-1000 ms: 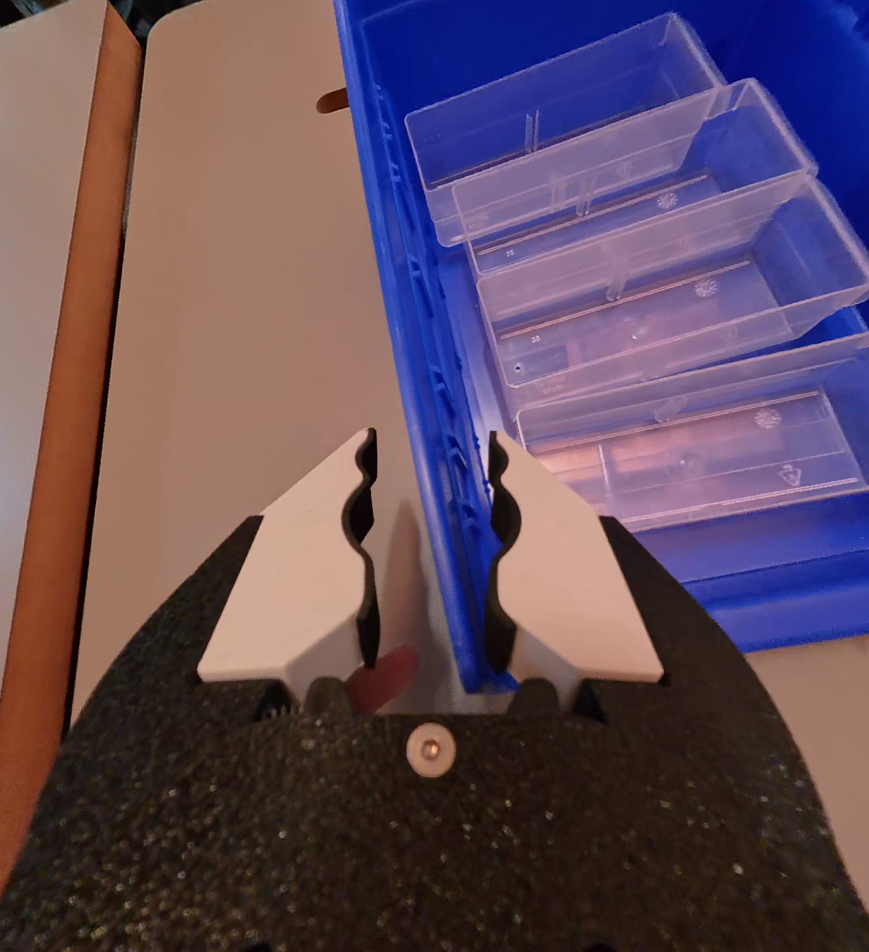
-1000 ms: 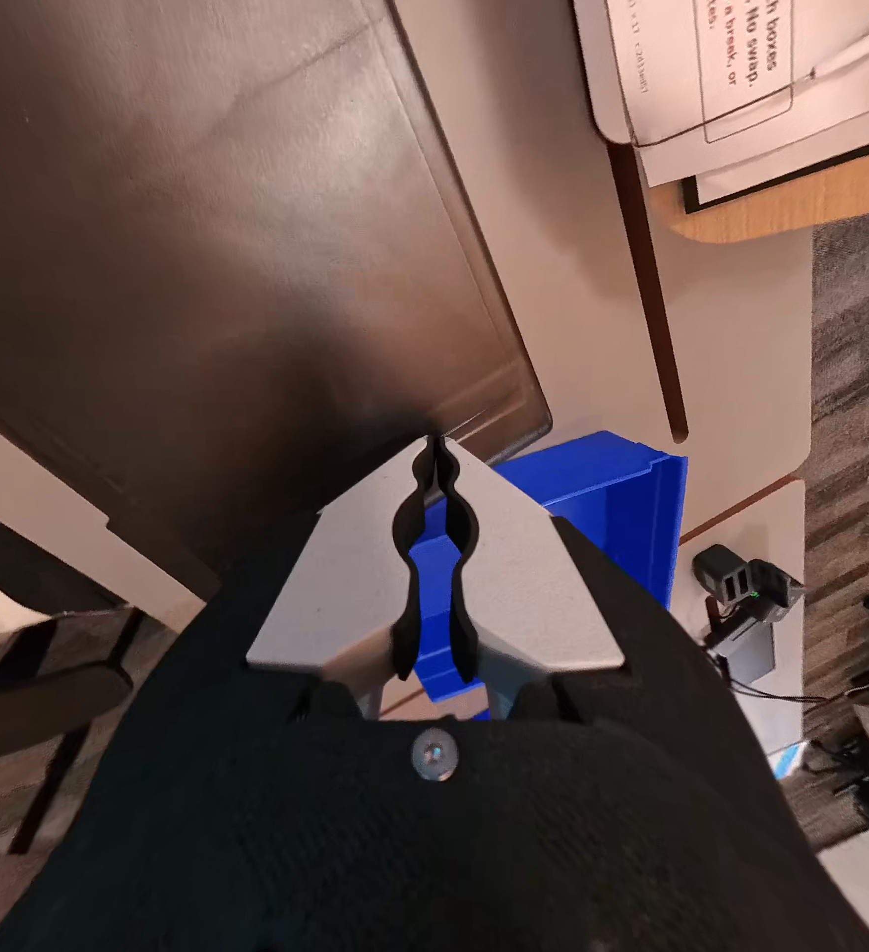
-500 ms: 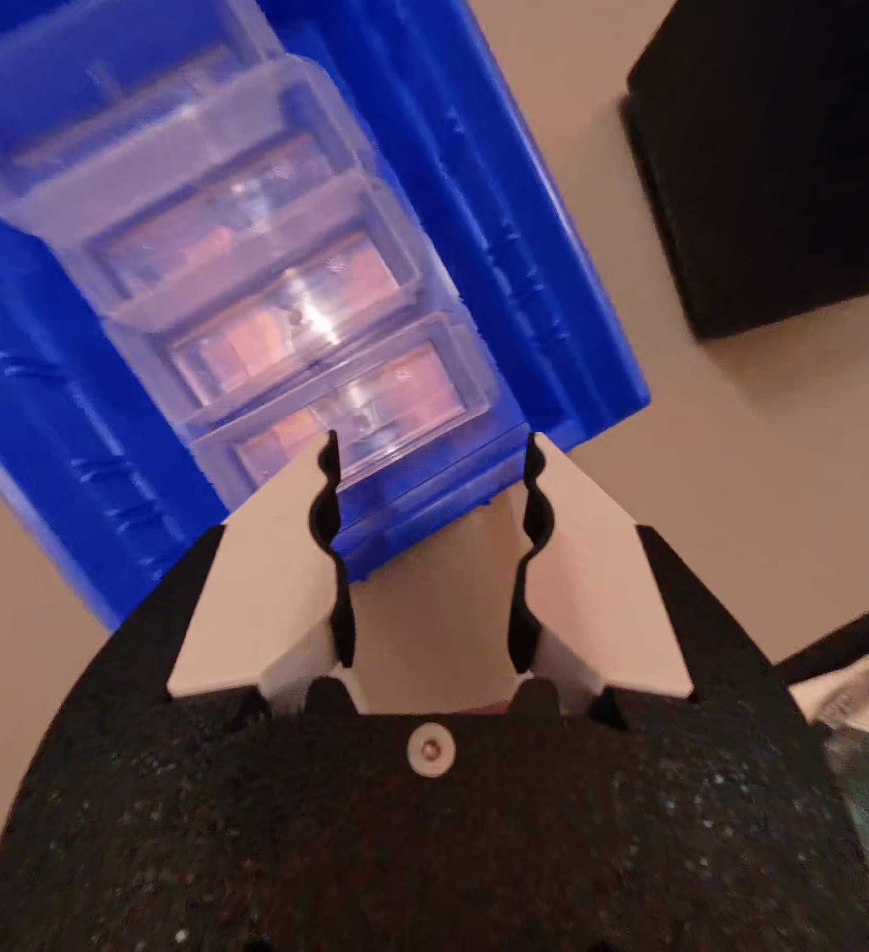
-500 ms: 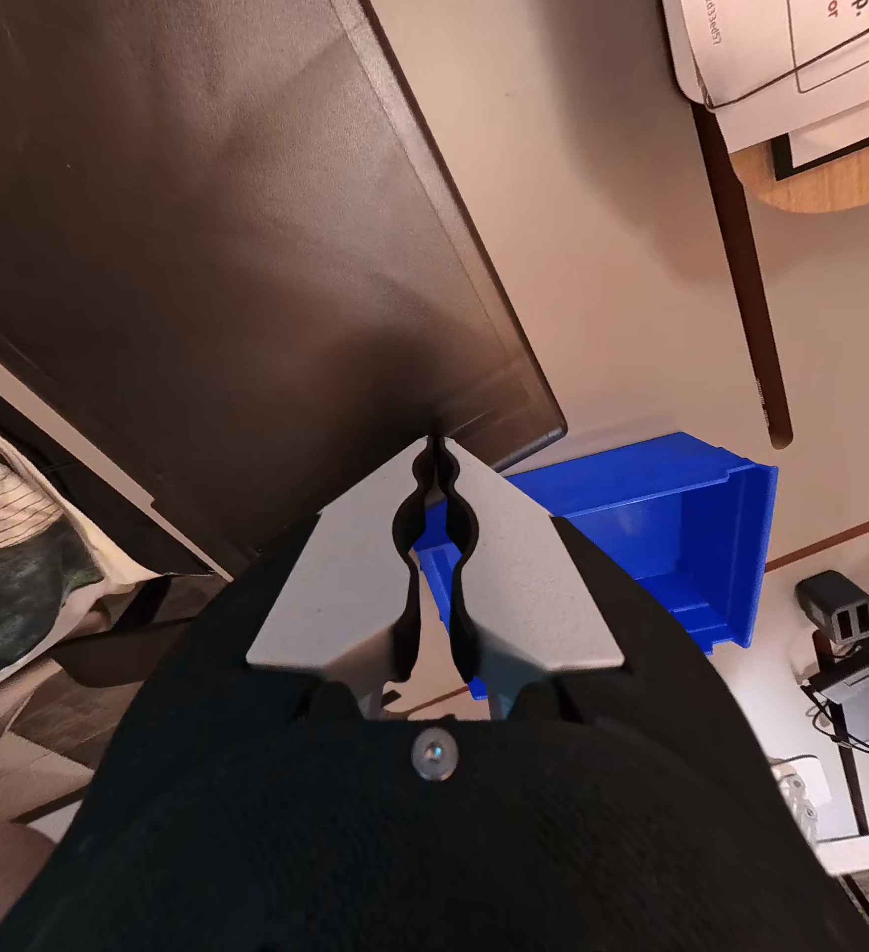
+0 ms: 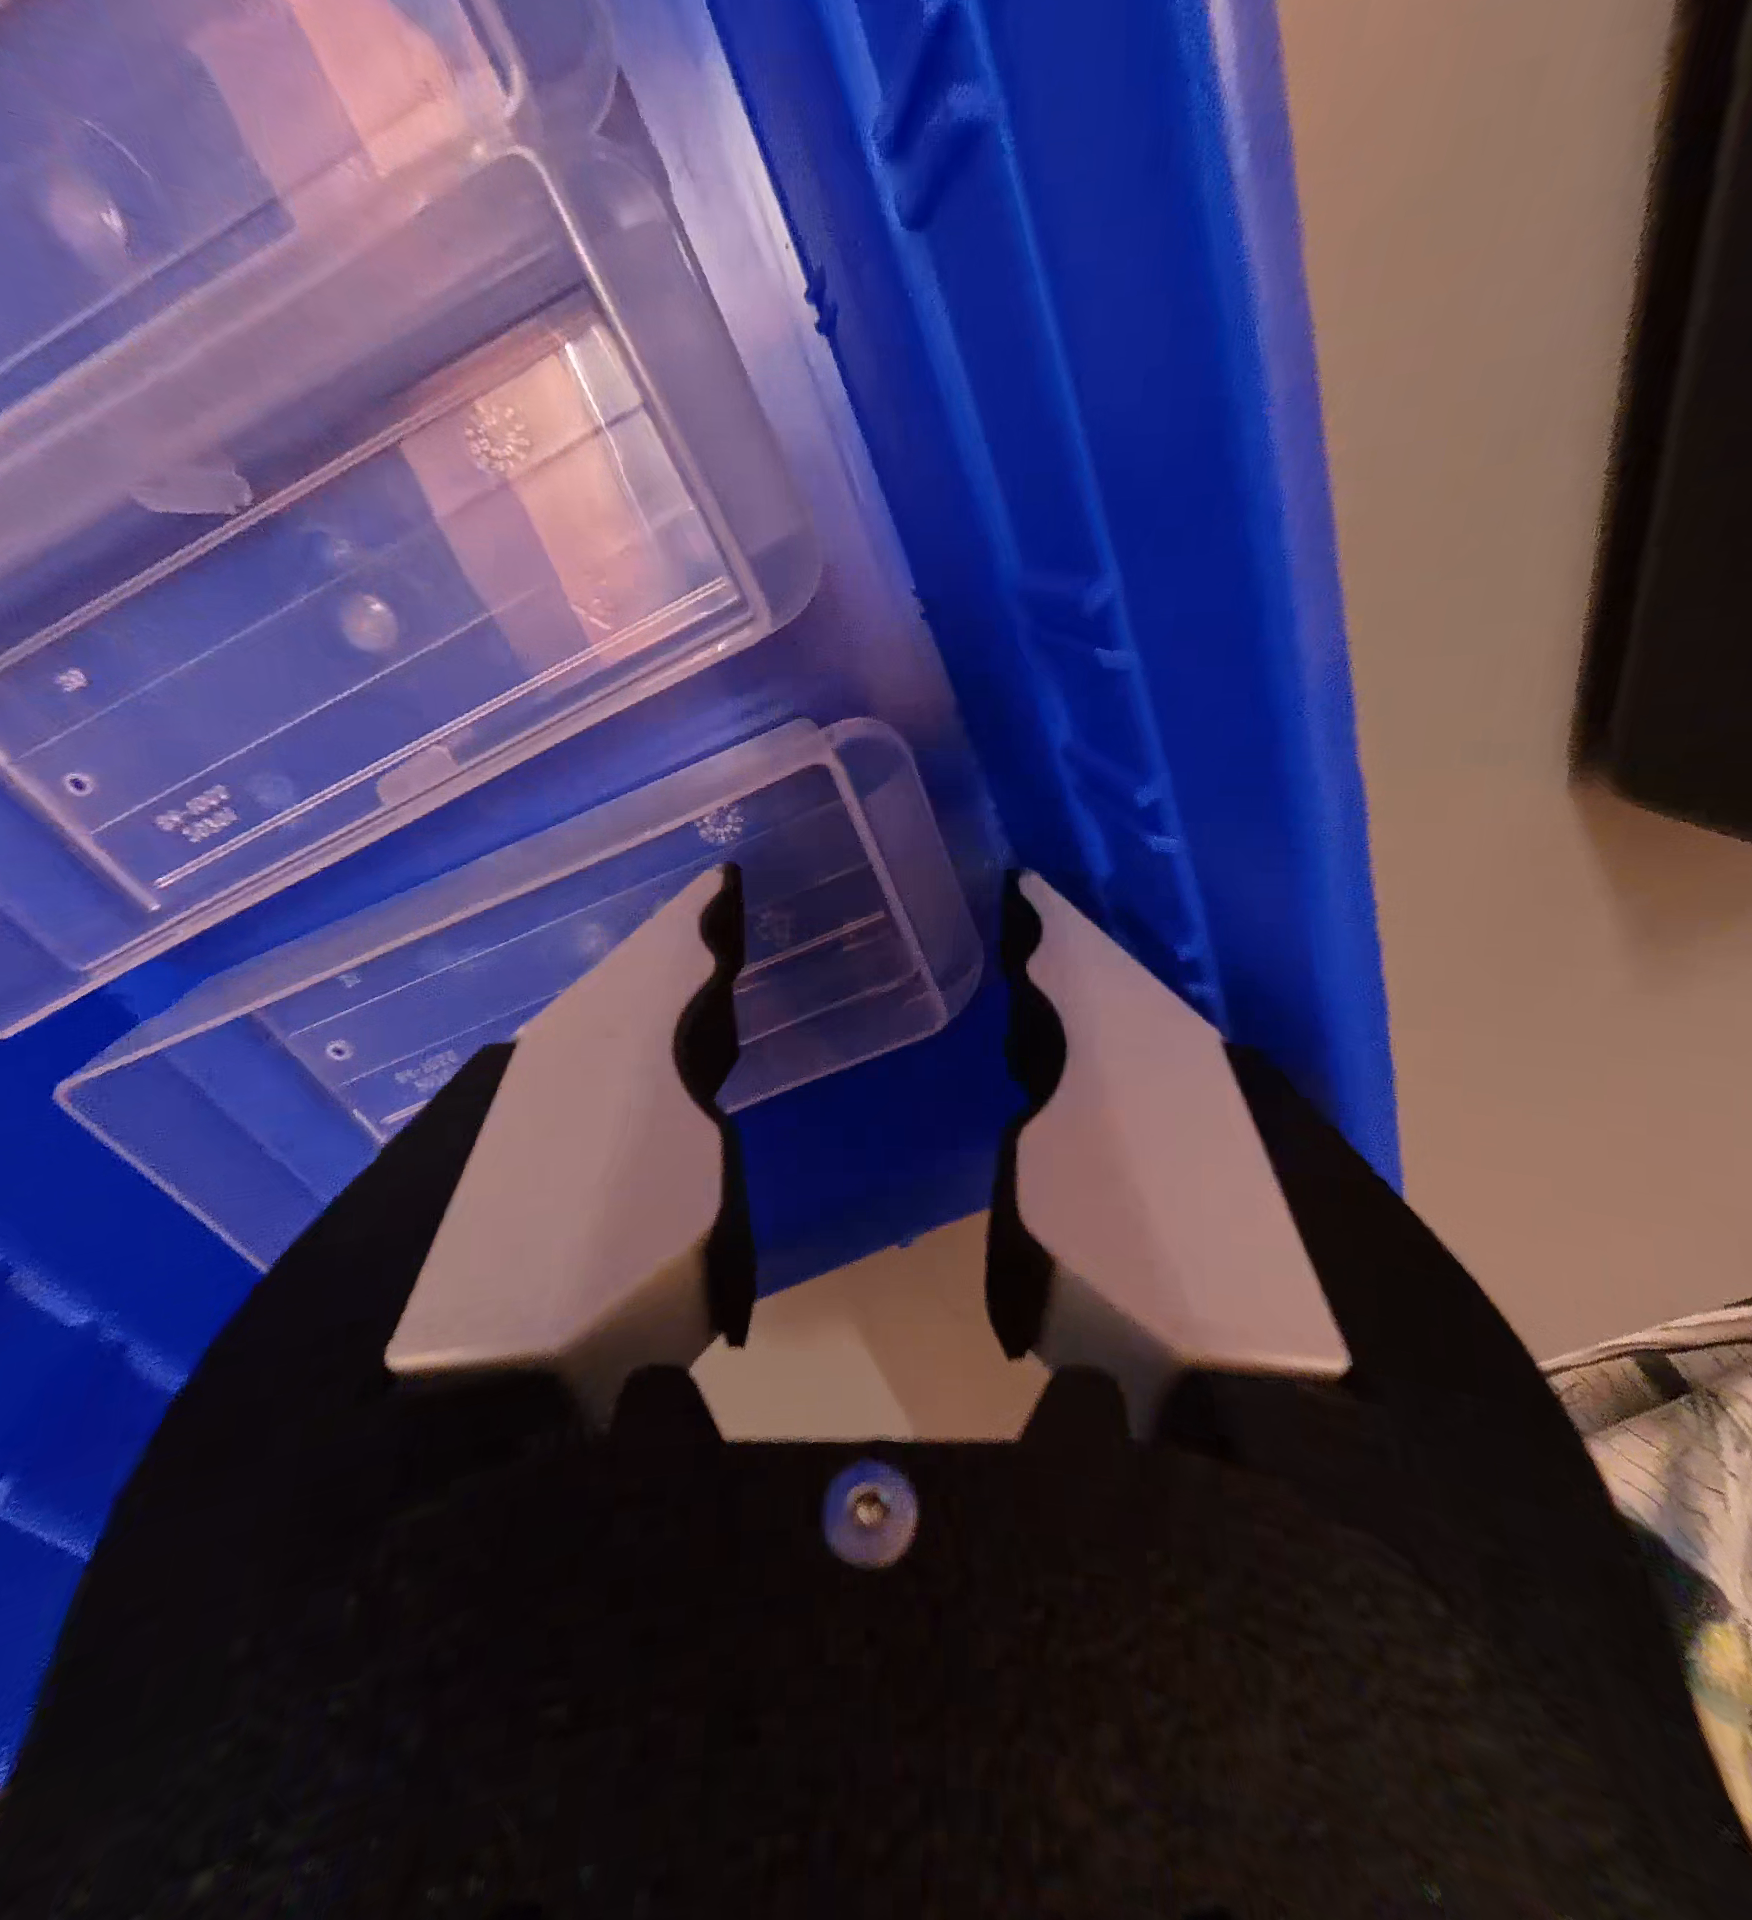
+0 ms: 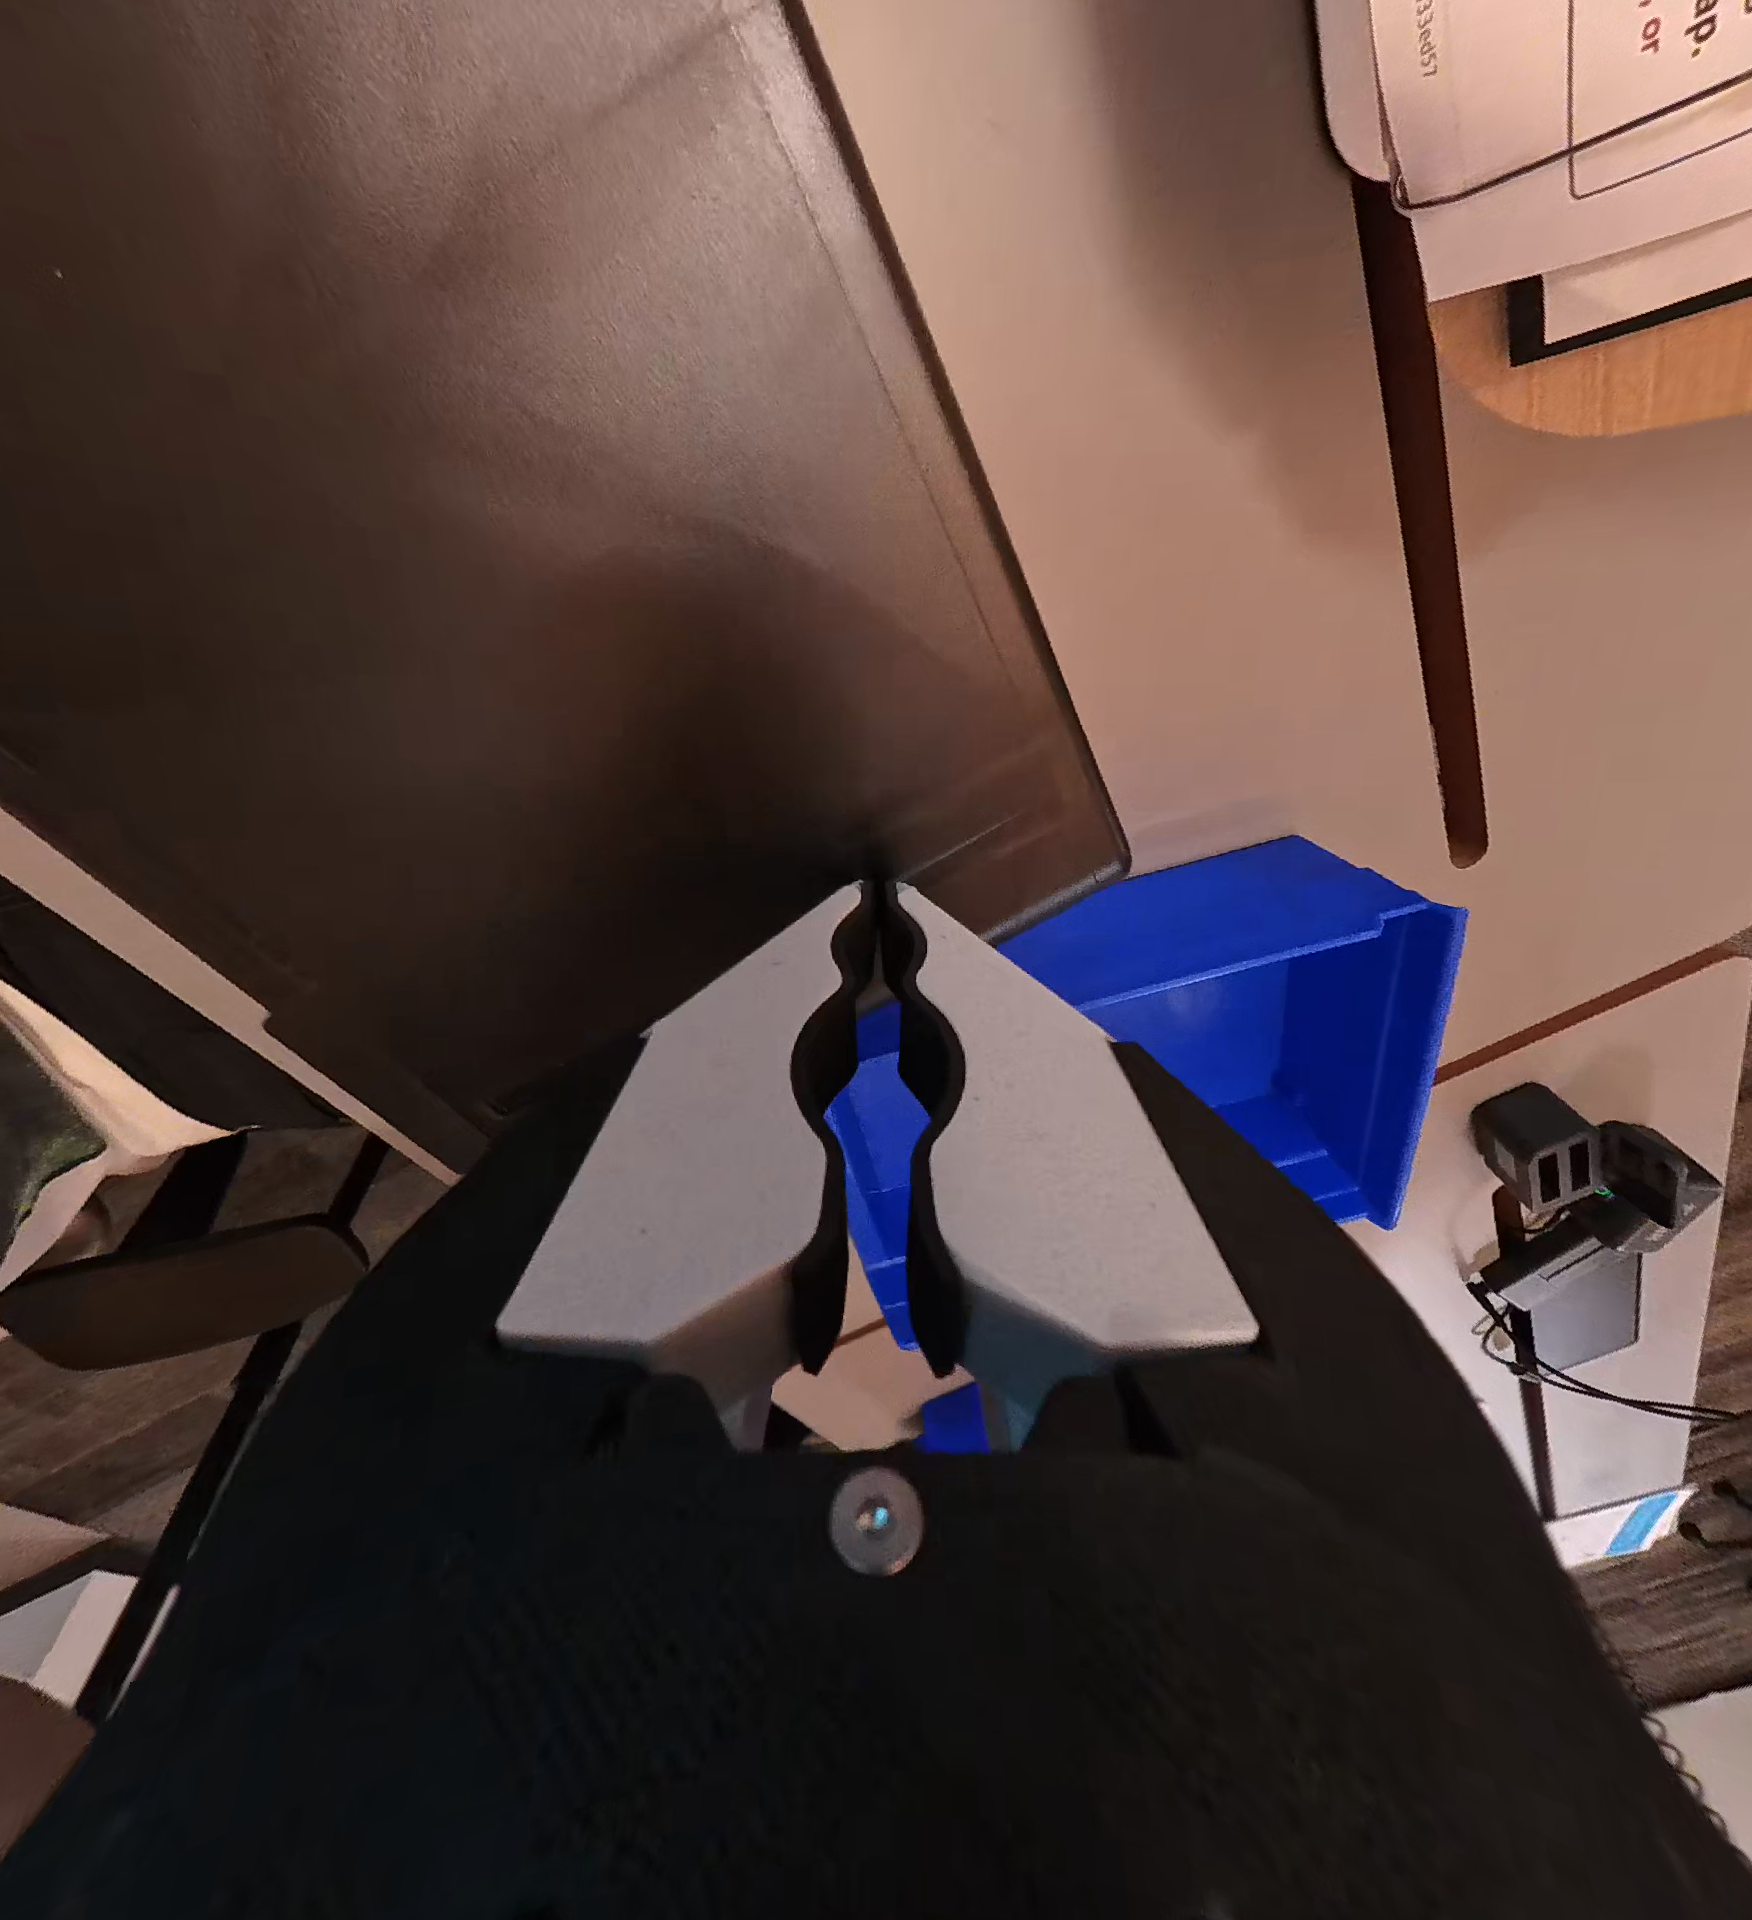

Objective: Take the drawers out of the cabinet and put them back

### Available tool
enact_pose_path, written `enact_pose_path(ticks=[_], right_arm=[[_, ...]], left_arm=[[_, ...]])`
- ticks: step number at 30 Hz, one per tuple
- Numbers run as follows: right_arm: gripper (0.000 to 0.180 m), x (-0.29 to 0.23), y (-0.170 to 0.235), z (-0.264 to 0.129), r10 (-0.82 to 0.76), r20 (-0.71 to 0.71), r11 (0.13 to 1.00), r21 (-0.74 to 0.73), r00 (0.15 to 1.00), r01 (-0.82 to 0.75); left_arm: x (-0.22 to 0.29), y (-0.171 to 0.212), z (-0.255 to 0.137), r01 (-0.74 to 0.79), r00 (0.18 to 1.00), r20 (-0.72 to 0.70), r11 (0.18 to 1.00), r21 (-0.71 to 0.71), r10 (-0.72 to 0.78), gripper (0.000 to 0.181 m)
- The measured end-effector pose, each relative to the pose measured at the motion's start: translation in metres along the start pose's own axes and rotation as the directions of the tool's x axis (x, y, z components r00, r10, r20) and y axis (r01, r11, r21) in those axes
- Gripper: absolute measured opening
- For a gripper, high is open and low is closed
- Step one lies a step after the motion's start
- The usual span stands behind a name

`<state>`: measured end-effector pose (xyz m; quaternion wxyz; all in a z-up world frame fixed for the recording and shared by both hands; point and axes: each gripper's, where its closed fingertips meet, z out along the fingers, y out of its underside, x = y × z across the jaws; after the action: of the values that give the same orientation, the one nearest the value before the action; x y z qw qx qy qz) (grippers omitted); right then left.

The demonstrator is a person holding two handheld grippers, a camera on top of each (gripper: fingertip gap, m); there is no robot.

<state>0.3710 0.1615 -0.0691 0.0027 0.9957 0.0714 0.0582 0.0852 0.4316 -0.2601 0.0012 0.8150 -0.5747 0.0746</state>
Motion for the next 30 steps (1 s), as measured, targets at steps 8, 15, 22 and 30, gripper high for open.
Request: enact_pose_path(ticks=[8, 15, 22, 30], right_arm=[[0.000, 0.000, 0.000, 0.000, 0.010, -0.016, 0.999, 0.038, 1.000, -0.010], [0.000, 0.000, 0.000, 0.000, 0.009, 0.009, 0.999, 0.048, 1.000, -0.009], [0.000, 0.000, 0.000, 0.000, 0.000, -0.011, 0.999, 0.036, 1.000, 0.001], [0.000, 0.000, -0.001, 0.000, 0.001, -0.020, 0.999, 0.040, 1.000, 0.000]], left_arm=[[0.012, 0.015, 0.006, -0.093, 0.995, -0.031, 0.993, -0.066, 0.091, 0.017], [0.037, 0.031, -0.070, -0.286, 0.949, -0.134, 0.958, 0.010, 0.284, 0.013], [0.085, 0.068, -0.168, -0.542, 0.821, -0.135, 0.832, 0.117, 0.554, 0.011], [0.163, 0.138, -0.188, -0.808, 0.559, -0.272, 0.588, 0.031, 0.783, 0.011]])
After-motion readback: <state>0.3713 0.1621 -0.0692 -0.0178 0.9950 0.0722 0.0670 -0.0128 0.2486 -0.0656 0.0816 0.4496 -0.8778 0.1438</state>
